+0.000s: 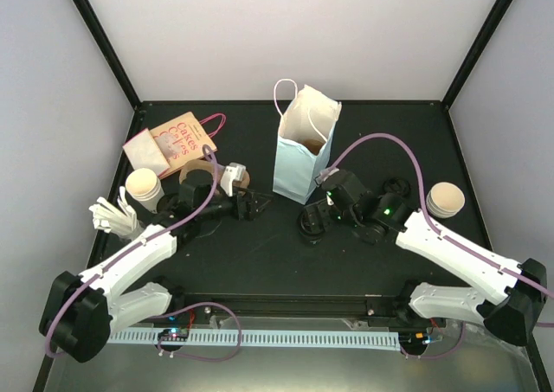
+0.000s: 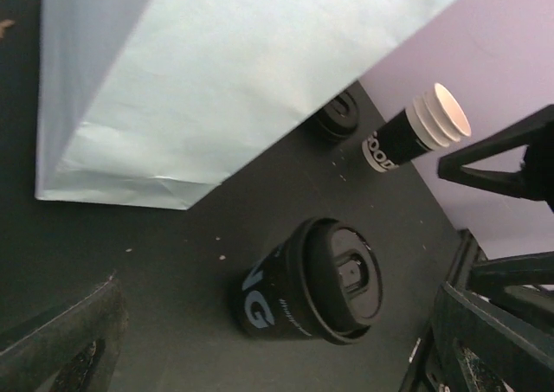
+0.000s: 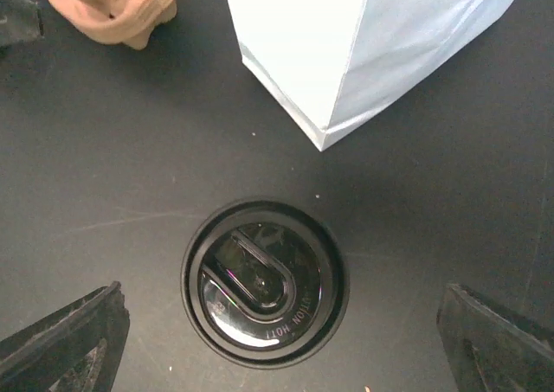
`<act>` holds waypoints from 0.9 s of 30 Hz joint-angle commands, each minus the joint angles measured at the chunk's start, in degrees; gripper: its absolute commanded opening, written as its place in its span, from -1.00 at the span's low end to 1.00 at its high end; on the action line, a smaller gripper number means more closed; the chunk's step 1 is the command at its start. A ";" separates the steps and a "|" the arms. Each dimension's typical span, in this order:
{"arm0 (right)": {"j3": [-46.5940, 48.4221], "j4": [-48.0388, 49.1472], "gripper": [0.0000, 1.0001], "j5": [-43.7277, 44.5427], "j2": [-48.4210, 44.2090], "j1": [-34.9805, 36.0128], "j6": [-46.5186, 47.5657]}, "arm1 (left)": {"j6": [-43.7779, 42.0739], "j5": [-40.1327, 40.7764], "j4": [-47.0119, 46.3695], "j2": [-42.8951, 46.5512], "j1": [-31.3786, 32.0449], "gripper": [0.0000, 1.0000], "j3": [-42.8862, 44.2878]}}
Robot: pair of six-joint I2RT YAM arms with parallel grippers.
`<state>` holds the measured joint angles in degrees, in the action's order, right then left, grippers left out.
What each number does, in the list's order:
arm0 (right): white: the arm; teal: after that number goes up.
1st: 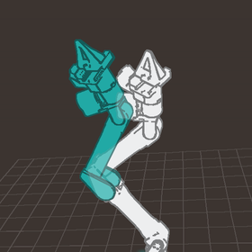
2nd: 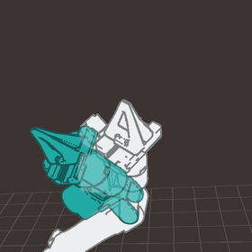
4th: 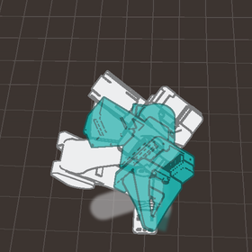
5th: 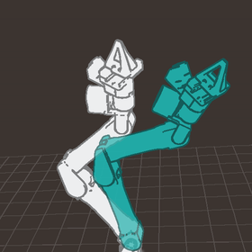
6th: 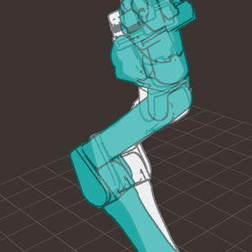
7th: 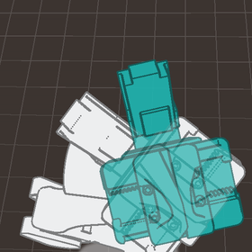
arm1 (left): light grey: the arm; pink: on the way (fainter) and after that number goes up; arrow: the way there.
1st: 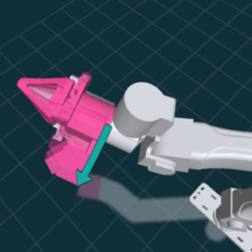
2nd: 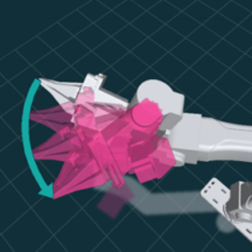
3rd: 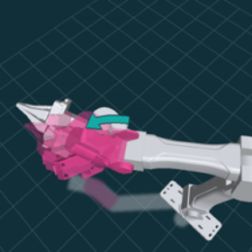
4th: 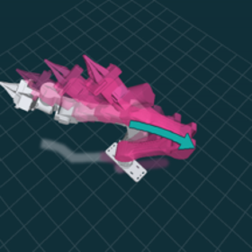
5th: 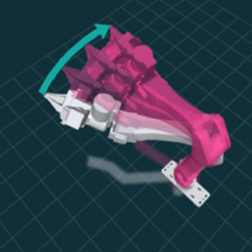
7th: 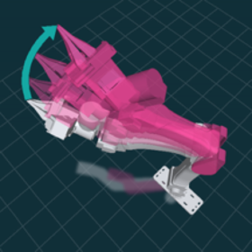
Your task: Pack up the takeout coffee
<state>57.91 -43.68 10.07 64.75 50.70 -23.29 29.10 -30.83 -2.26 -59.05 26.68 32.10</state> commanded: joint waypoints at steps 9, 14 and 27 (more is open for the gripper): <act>1.48 -6.40 0.75 -1.54 5.31 -0.08 2.28 | 2.09 -6.52 -6.35 -9.01 3.96 0.79 2.76; 2.64 -7.05 0.71 -2.66 8.14 -0.09 3.12 | 2.71 -8.57 -6.75 -12.96 4.84 0.64 3.98; 3.61 -5.18 0.77 -6.44 11.97 0.29 8.65 | 4.46 -10.37 -8.87 -21.15 7.56 0.33 5.65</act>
<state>59.64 -49.50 4.86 75.26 50.74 -16.97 33.19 -39.27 -8.49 -78.96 33.76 34.83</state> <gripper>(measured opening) 0.890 0.684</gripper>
